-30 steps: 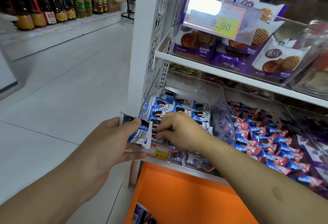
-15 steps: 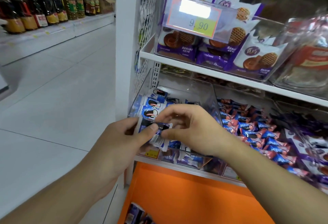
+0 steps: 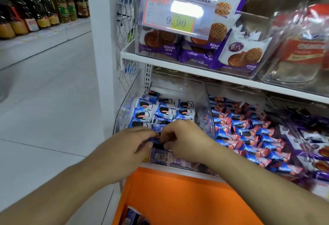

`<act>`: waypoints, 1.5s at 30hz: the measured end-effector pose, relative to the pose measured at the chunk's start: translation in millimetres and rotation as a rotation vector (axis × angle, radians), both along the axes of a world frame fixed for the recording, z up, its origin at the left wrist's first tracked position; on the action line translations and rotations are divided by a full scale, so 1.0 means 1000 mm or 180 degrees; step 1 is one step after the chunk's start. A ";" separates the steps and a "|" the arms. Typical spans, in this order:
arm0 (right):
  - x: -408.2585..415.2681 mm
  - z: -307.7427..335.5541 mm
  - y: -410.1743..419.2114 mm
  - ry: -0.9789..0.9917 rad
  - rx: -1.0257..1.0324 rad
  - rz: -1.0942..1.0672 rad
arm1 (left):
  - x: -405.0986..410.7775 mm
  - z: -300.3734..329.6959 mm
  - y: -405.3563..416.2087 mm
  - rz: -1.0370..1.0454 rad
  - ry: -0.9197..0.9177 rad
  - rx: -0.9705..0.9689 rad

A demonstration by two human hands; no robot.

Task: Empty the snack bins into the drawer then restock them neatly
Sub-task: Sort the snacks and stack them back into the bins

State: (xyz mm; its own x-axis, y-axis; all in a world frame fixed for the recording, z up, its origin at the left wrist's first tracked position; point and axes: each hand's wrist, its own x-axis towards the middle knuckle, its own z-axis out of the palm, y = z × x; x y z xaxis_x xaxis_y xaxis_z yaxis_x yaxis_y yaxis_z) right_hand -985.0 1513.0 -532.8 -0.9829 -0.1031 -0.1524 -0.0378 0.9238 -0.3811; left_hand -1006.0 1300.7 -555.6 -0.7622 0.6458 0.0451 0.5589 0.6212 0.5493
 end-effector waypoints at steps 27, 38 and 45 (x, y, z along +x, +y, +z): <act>-0.022 -0.016 0.012 0.0094 0.0560 0.0068 | 0.007 -0.005 0.003 0.0122 0.0449 -0.0899; -0.054 -0.035 -0.011 0.0278 0.0439 0.0572 | 0.010 0.001 -0.018 0.0019 0.0573 -0.0775; -0.074 -0.026 -0.006 0.0550 0.0043 0.0338 | 0.010 0.002 -0.018 -0.0067 0.0653 -0.0789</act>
State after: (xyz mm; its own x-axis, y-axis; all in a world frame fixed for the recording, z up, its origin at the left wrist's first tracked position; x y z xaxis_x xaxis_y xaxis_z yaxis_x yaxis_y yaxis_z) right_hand -1058.8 1506.7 -559.2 -0.9783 -0.2068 0.0154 -0.1991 0.9160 -0.3482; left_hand -995.6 1283.1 -553.6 -0.7399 0.6718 0.0357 0.6564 0.7092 0.2572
